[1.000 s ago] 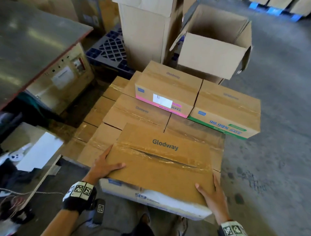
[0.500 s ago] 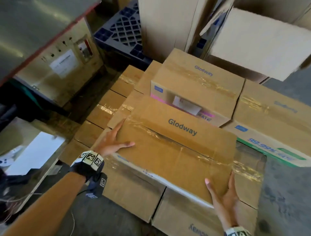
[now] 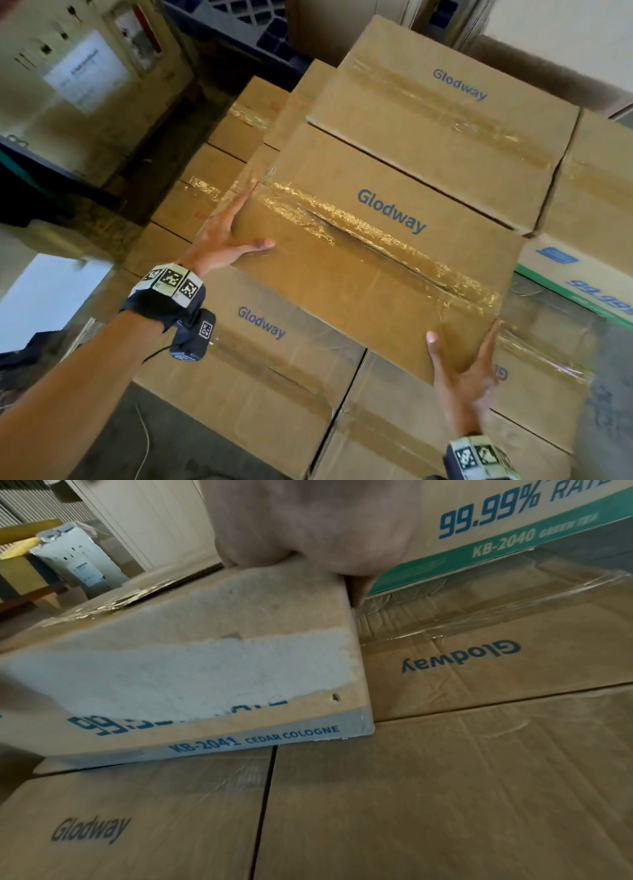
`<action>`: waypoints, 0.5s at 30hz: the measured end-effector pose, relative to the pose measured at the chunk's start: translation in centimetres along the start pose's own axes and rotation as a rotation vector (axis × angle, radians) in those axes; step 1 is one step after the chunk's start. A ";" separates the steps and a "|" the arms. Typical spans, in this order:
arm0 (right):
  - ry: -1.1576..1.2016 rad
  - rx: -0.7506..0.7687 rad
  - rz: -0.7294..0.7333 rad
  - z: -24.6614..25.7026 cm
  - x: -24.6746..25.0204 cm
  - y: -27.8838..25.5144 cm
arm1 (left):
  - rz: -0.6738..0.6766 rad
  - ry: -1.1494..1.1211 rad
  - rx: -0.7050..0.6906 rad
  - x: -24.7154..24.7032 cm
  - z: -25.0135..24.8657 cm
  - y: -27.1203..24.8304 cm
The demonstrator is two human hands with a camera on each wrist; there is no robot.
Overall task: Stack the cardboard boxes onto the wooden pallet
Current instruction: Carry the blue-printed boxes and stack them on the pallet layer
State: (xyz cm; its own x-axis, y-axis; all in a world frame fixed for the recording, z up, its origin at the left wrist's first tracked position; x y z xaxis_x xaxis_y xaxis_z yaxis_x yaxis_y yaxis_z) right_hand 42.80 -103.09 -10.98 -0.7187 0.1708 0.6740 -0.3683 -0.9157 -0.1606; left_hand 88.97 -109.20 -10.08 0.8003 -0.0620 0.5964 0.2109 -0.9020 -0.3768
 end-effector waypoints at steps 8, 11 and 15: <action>-0.061 -0.051 0.030 -0.5 -0.9 1.2 | -0.036 -0.061 0.027 -0.2 1.4 2.1; -0.091 -0.062 0.063 -0.8 -1.1 1.5 | -0.030 -0.041 0.015 -0.1 1.3 2.5; -0.104 -0.067 0.145 -0.8 -1.3 1.5 | 0.036 -0.002 0.007 -0.3 1.2 2.4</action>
State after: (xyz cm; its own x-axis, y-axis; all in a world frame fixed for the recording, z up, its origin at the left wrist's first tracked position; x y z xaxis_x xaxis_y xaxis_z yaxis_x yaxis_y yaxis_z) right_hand 42.73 -104.38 -12.71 -0.7038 -0.0031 0.7104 -0.3059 -0.9012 -0.3069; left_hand 89.88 -110.85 -11.98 0.8088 -0.0938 0.5806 0.1856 -0.8960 -0.4033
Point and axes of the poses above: each hand's wrist, its own y-axis towards the middle knuckle, its own x-axis out of the back of the hand, z = x × y, the point moved 10 cm from there along y, towards the middle knuckle, and after that the axes turned 2 degrees about -z, right-handed, at the moved point
